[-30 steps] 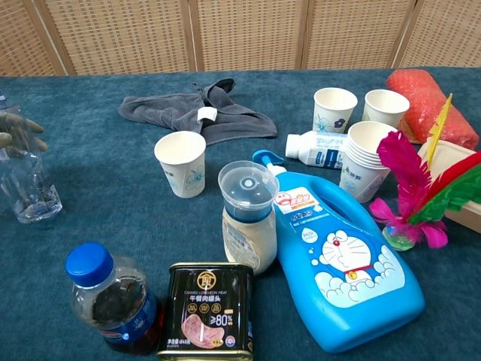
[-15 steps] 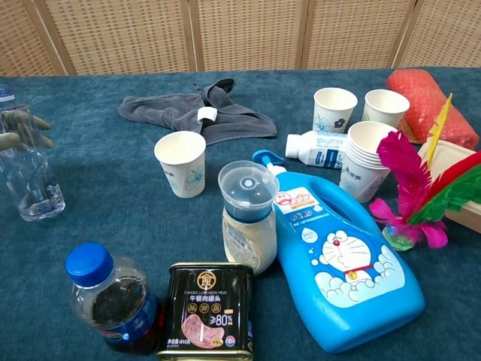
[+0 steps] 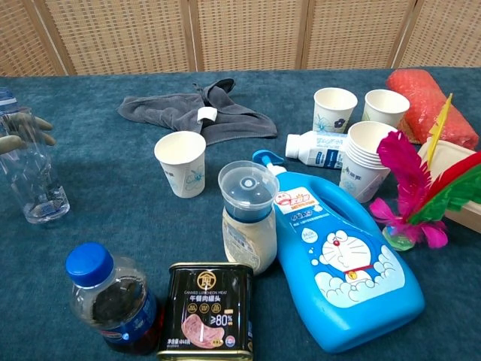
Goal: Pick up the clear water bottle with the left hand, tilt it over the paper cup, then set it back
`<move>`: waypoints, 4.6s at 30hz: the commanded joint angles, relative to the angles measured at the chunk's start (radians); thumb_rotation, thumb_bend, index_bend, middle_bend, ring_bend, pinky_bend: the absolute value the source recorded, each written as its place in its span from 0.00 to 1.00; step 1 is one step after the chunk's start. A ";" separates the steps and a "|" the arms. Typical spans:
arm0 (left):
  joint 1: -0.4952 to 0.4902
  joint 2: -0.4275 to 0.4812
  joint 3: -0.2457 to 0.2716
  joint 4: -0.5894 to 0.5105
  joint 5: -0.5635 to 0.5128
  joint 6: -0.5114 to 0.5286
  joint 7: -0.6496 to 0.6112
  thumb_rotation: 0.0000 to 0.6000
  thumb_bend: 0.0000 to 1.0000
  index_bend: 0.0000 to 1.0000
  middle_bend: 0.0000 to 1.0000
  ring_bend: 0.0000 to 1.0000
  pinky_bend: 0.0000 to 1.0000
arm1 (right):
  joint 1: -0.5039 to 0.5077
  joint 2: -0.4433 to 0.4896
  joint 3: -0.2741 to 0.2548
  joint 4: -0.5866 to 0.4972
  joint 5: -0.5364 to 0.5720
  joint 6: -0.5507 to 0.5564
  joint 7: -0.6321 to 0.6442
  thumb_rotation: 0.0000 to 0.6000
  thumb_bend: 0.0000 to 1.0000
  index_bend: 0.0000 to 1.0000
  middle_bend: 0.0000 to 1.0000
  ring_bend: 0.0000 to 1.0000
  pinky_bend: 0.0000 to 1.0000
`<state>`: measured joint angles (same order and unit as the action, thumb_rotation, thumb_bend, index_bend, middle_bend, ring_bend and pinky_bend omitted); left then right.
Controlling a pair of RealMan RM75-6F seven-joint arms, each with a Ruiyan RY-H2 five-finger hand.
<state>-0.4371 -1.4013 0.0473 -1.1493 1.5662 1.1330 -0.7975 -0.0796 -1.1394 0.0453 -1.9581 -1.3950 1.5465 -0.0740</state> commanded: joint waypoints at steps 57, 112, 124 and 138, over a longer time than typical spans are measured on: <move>-0.014 -0.002 0.017 0.025 0.038 0.041 0.264 0.13 0.39 0.05 0.12 0.03 0.02 | 0.001 -0.003 0.002 0.004 0.001 -0.003 0.004 1.00 0.40 0.00 0.03 0.00 0.00; 0.178 0.325 0.029 -0.348 0.088 0.372 0.335 0.19 0.38 0.00 0.07 0.00 0.00 | 0.033 0.014 0.010 -0.030 0.014 -0.032 -0.077 1.00 0.40 0.00 0.03 0.00 0.00; 0.215 0.529 0.059 -0.646 0.023 0.288 0.691 0.29 0.39 0.04 0.09 0.02 0.00 | 0.044 0.028 0.028 0.018 0.035 -0.011 -0.183 1.00 0.40 0.00 0.03 0.00 0.00; 0.254 0.575 0.062 -0.799 -0.036 0.241 0.862 0.30 0.39 0.00 0.08 0.02 0.00 | 0.042 0.041 0.026 0.036 0.034 0.000 -0.199 1.00 0.40 0.00 0.03 0.00 0.00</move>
<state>-0.1850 -0.8277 0.1092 -1.9451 1.5297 1.3766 0.0621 -0.0368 -1.0994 0.0726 -1.9220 -1.3592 1.5453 -0.2755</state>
